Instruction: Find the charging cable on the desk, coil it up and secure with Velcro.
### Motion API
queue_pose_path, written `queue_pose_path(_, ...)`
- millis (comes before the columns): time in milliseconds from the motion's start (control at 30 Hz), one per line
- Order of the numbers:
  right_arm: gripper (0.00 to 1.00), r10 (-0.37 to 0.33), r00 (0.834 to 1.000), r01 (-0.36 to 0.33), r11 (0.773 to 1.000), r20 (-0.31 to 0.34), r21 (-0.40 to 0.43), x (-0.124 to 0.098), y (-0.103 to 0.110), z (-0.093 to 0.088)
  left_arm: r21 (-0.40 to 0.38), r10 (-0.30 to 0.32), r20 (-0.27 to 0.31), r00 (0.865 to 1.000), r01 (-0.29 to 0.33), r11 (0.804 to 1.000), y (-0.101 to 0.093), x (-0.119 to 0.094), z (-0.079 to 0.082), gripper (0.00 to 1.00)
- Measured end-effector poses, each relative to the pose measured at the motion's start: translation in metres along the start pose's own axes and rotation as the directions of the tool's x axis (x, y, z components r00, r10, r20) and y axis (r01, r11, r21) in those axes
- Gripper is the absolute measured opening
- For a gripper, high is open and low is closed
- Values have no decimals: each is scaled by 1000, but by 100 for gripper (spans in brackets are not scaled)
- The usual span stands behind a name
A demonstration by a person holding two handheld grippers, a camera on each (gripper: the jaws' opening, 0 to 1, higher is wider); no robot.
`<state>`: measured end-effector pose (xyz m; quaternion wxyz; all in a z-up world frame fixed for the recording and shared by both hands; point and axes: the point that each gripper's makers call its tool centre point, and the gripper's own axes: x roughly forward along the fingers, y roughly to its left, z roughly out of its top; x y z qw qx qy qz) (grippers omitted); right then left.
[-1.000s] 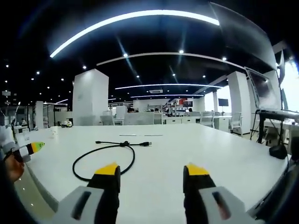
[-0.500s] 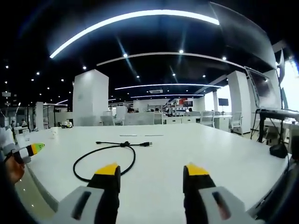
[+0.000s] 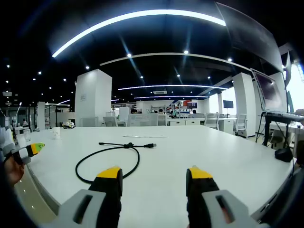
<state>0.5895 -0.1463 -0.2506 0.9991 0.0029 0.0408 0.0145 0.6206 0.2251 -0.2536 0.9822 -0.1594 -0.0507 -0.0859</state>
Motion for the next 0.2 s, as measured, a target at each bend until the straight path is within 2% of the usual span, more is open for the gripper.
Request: queue_pose_path(200, 54, -3, 1000, 3, 1000, -4, -1, 0, -1, -1, 3, -4, -1, 1000, 4, 1000, -1, 1, 0, 70)
